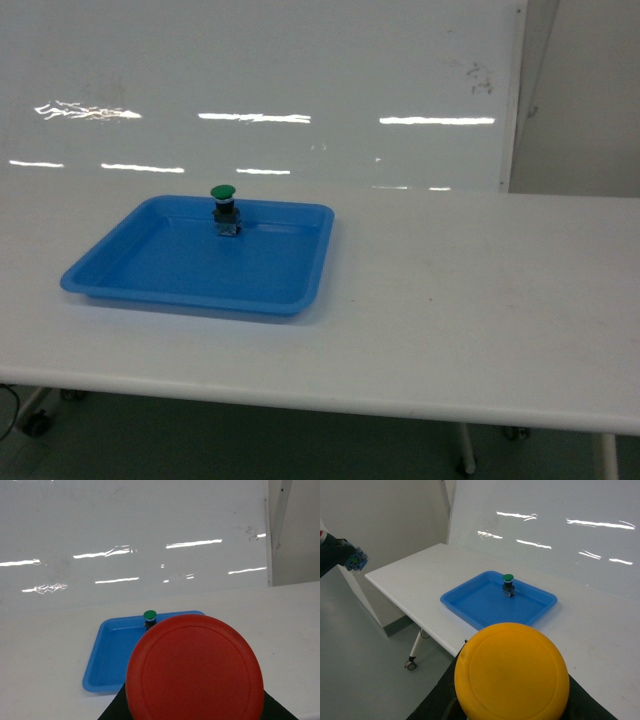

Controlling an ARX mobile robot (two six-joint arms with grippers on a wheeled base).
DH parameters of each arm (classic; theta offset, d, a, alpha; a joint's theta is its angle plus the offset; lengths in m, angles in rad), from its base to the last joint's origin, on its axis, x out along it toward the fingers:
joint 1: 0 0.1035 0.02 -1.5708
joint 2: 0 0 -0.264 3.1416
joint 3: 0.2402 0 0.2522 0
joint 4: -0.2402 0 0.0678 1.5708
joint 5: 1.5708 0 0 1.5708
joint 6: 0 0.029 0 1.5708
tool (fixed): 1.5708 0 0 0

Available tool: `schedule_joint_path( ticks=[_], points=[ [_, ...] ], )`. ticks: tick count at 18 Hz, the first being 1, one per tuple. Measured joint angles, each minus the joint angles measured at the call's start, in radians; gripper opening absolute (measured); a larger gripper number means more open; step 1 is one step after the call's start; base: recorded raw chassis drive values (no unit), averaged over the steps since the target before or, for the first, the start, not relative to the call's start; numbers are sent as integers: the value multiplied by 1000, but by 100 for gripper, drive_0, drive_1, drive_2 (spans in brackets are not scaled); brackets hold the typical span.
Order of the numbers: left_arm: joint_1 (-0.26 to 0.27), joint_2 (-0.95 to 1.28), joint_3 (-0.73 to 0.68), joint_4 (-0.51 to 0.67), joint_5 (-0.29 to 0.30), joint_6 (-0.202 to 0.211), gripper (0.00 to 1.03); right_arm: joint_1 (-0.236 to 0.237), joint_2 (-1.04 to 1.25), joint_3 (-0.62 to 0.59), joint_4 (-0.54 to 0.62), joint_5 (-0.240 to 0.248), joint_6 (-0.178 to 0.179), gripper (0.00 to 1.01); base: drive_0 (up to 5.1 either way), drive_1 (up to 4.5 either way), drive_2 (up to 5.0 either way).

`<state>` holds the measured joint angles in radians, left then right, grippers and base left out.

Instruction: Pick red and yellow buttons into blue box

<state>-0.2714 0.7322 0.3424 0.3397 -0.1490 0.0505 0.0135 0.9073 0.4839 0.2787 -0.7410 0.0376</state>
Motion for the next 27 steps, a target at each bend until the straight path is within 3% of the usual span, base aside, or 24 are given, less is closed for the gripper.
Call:
schedule_joint_path(
  ticks=[11, 27],
  points=[
    [0, 2, 0, -2, 0, 0, 24, 0, 0, 0, 0, 0, 0, 29, 443, -397, -56],
    [0, 1, 0, -1, 0, 0, 24, 0, 0, -2, 3, 2, 0, 29, 461, -221, -221]
  ],
)
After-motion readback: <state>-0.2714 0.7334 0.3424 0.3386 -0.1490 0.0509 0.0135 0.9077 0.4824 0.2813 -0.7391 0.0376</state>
